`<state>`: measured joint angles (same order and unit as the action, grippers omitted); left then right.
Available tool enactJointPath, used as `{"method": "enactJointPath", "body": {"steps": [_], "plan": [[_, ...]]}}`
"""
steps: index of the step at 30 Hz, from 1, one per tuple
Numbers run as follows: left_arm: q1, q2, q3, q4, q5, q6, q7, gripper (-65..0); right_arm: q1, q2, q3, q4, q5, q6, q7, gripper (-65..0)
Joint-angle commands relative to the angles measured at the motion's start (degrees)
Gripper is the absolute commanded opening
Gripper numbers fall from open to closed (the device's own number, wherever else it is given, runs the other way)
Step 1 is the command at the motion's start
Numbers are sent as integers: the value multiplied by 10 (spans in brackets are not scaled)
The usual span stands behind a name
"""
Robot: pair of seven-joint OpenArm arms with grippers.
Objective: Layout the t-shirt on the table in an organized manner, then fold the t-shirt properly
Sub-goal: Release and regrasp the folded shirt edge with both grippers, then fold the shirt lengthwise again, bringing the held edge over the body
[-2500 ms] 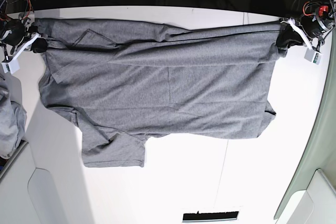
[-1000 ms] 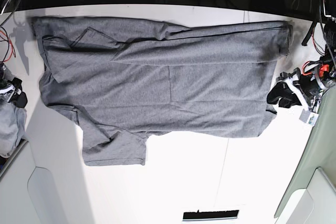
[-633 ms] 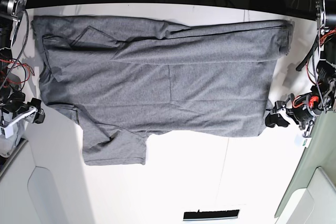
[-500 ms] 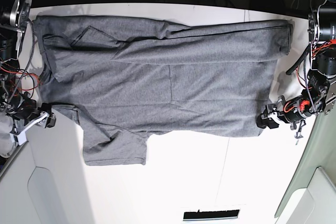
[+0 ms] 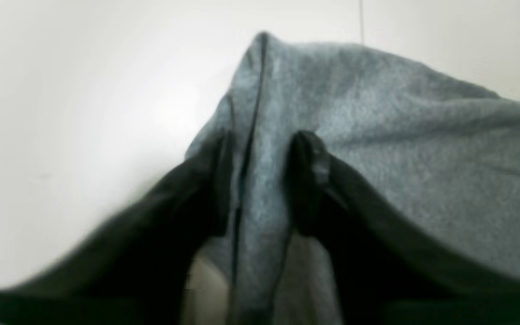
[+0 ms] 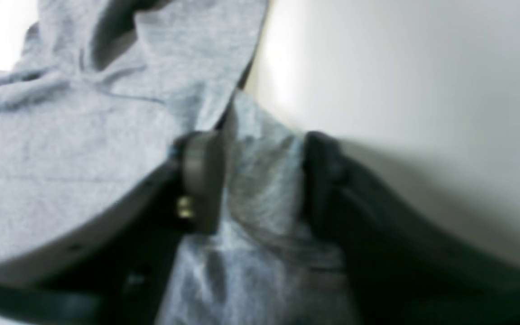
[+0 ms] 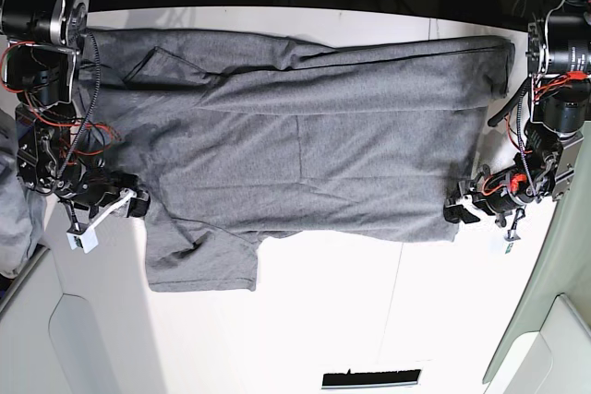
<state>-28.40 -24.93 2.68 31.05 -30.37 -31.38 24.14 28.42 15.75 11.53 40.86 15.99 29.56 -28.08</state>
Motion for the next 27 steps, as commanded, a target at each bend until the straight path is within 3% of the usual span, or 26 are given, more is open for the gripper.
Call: {"method": "enactJointPath", "body": {"steps": [1,3,4,5,9,14,19,27], "plan": [[-12,-8,-1,5,0,1,2,-504,15,6,1,8,2,5,11,-468],[-12,-8,-1,5,0,1,0,-616,15,6,1,8,-6,5,15,-580],[-13,-8,-1,5,0,1,0,-650,15,6,1,8,-6,5,20,-642],[-13,-8,-1,6,0,-1,0,-650,15,7,1,9,-6,5,27,-650],[-14,-18,-1,20,-6,-86,6,-650,16,10,1,19,-6,22,29,-650],[-13,-43,-1,79,-75,-86,68,-650,14,25,1,53,-1,22,21,-650],[20,-80,-1,163,-157,-86,152,-650,-24,64,1,133,79,32,-26,-650],[116,-131,-1,285,-191,-86,167,-650,-148,107,1,309,146,33,-55,-650]]}}
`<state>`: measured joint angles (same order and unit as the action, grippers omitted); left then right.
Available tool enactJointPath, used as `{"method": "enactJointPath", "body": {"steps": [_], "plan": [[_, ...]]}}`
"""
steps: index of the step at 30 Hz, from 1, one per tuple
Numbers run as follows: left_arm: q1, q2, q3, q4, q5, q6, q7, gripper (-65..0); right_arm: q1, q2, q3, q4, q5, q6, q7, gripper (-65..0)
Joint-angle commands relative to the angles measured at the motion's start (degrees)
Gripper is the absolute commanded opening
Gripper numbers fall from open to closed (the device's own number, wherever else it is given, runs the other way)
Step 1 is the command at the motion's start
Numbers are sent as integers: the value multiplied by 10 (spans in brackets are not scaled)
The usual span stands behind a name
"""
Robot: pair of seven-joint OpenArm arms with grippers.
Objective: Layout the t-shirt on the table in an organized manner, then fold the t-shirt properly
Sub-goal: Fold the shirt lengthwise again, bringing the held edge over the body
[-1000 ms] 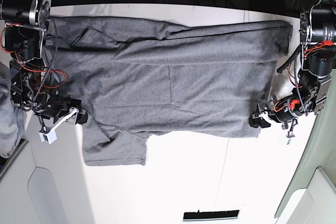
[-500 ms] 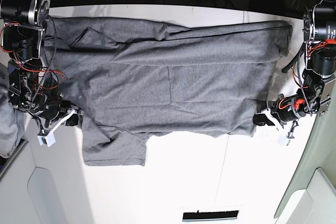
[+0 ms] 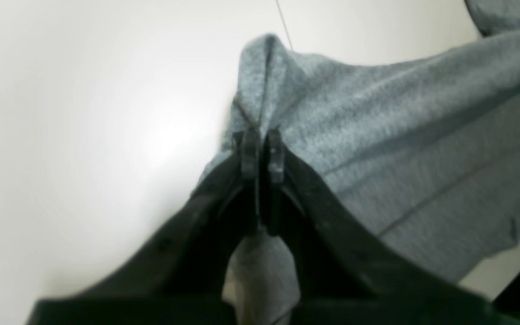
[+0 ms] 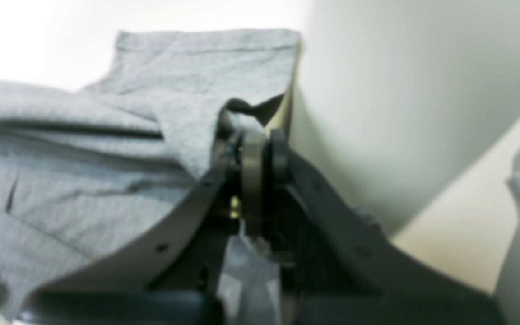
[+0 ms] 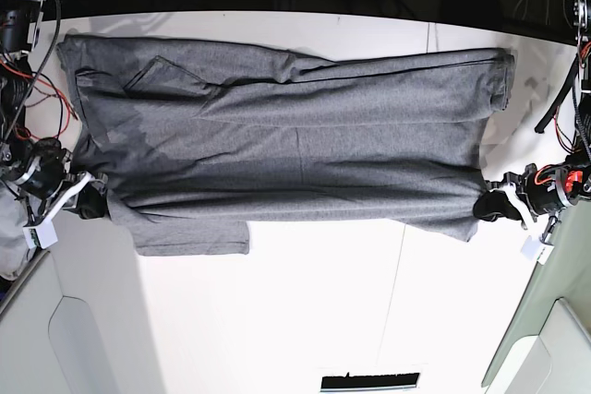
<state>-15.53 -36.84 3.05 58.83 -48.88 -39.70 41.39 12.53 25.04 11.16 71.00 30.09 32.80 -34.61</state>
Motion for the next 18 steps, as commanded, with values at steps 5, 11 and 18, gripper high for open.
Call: {"method": "enactJointPath", "body": {"steps": [5,11,18], "plan": [[54,-23,-4,59,-6,-3,3,-650,-67,16,6,59,20,0,9,-650],[111,-23,-4,72,-6,-3,4,-650,-126,14,7,60,29,0,12,-650],[117,-8,-4,72,-6,-3,-4,-650,-119,15,9,61,36,-5,34,-323]]}}
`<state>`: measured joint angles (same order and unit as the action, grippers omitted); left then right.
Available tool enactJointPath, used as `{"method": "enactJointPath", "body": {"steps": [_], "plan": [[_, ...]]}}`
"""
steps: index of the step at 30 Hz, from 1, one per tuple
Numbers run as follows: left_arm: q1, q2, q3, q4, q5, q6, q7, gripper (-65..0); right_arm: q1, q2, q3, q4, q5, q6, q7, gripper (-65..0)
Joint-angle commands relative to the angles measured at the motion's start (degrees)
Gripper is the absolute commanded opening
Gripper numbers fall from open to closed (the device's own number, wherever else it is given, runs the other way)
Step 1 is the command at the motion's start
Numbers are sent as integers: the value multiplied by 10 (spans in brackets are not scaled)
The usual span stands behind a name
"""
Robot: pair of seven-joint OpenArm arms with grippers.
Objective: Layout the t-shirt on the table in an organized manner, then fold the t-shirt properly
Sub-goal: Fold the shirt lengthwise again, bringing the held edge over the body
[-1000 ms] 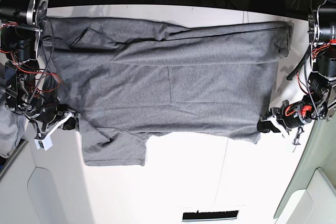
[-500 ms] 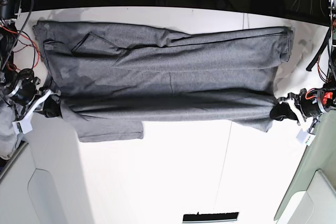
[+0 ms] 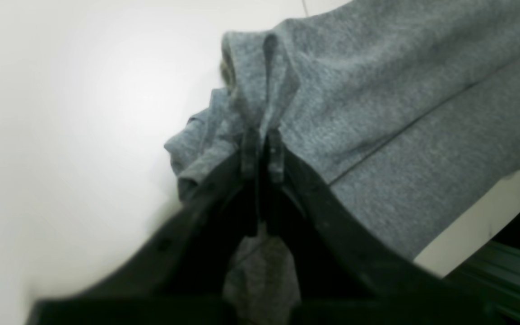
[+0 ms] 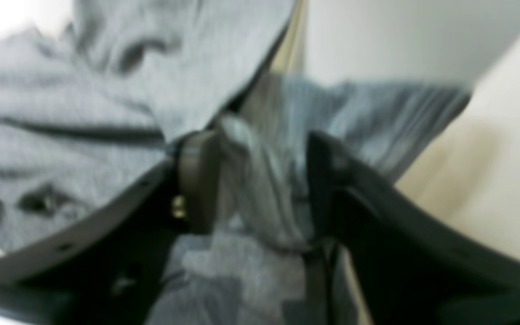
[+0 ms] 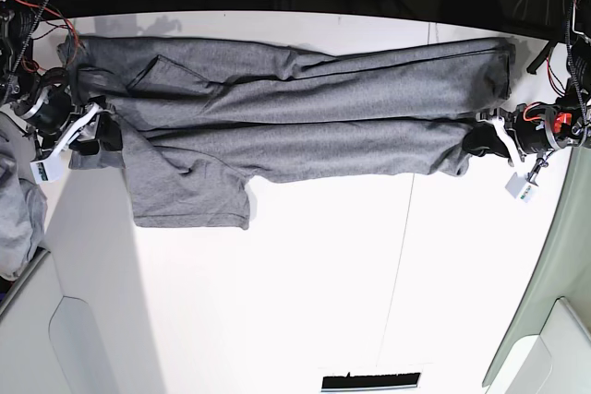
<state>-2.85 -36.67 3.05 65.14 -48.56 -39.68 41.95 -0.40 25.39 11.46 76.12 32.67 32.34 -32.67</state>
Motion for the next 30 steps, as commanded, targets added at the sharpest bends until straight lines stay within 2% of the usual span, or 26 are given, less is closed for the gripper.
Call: {"method": "enactJointPath", "body": {"steps": [1,5,7,10,15,19,22,25,27,30], "plan": [[-9,-10,-4,9,-9,-3,-10,-650,18,11,6,9,10,-2,22,-317],[-9,-10,-4,9,0,-3,-10,-650,61,5,6,9,1,-29,29,-317],[-9,-10,-4,9,2,-3,-10,-650,86,-8,6,6,-26,-53,30,-317],[-9,-9,-4,9,1,-3,-10,-650,124,-34,5,-19,-71,-69,35,-317],[-9,-10,-4,9,1,-3,-10,-650,198,-78,5,-149,-130,-71,66,-317],[-9,-9,-4,9,1,-3,-10,-650,240,-86,5,-259,-140,-82,87,-318],[-9,-10,-4,9,-1,-3,-10,-650,247,-97,4,-287,-141,-62,88,-320],[-9,-9,-4,9,-1,-3,-15,-650,245,-114,4,-287,-141,-60,82,-321],[-9,-9,-4,9,-1,-3,-17,-650,245,-128,4,-287,-140,-60,80,-377],[-9,-9,-4,9,-1,-3,-17,-650,245,-144,4,-287,-141,-59,74,-544]]}}
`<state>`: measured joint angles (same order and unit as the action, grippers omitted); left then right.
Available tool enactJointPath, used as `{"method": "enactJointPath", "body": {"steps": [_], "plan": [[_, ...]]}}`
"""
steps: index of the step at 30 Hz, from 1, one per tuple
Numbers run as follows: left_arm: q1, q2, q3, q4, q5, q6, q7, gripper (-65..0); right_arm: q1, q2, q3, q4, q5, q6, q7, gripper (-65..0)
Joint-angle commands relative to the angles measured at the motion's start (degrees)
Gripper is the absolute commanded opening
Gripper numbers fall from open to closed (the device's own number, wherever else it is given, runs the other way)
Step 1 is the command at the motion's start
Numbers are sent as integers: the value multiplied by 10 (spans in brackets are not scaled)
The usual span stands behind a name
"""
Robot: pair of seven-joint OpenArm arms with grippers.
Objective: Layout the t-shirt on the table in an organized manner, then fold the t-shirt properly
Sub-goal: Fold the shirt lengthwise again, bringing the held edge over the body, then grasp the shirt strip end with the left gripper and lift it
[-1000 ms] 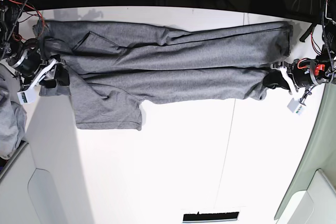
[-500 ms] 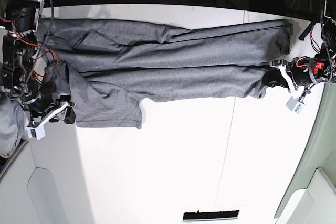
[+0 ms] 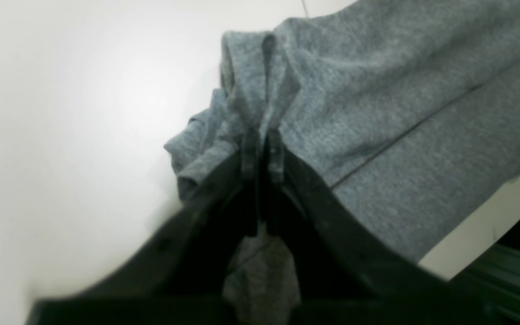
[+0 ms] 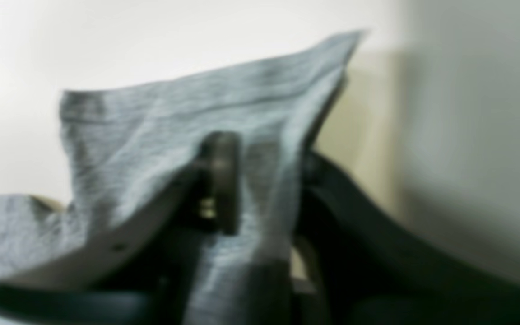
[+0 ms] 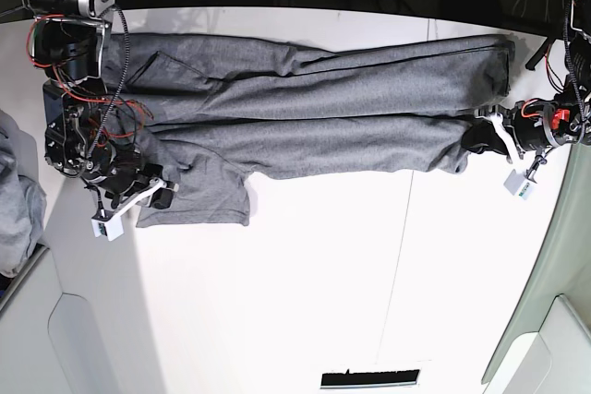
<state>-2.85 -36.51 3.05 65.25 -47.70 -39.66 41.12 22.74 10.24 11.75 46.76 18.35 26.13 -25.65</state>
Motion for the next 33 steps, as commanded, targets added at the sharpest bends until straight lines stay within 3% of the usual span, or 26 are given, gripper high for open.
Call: {"method": "enactJointPath", "body": {"steps": [1,2,6,12,16,18,25,33], "plan": [[-9,-11,-4,7,-9,-3,-8,-650,14,5,1,7,3,8,2,-616],[-10,-11,-4,7,-9,-3,-8,-650,14,3,1,9,3,19,1,-650],[-10,-11,-4,7,-9,-3,-8,-650,11,5,1,36,47,52,-45,-650],[-9,-24,-4,24,-31,-3,-4,-650,-57,6,2,210,143,54,-144,-650],[-9,-33,-4,64,-57,-3,50,-650,-142,23,2,362,199,58,-203,-650],[-9,-36,-4,80,-77,-3,81,-650,-191,42,2,419,233,58,-211,-650],[3,-63,-4,91,-147,-3,124,-650,-349,63,6,585,233,58,-211,-650],[13,-65,-4,91,-149,-3,157,-650,-398,63,6,596,226,58,-212,-650]]}}
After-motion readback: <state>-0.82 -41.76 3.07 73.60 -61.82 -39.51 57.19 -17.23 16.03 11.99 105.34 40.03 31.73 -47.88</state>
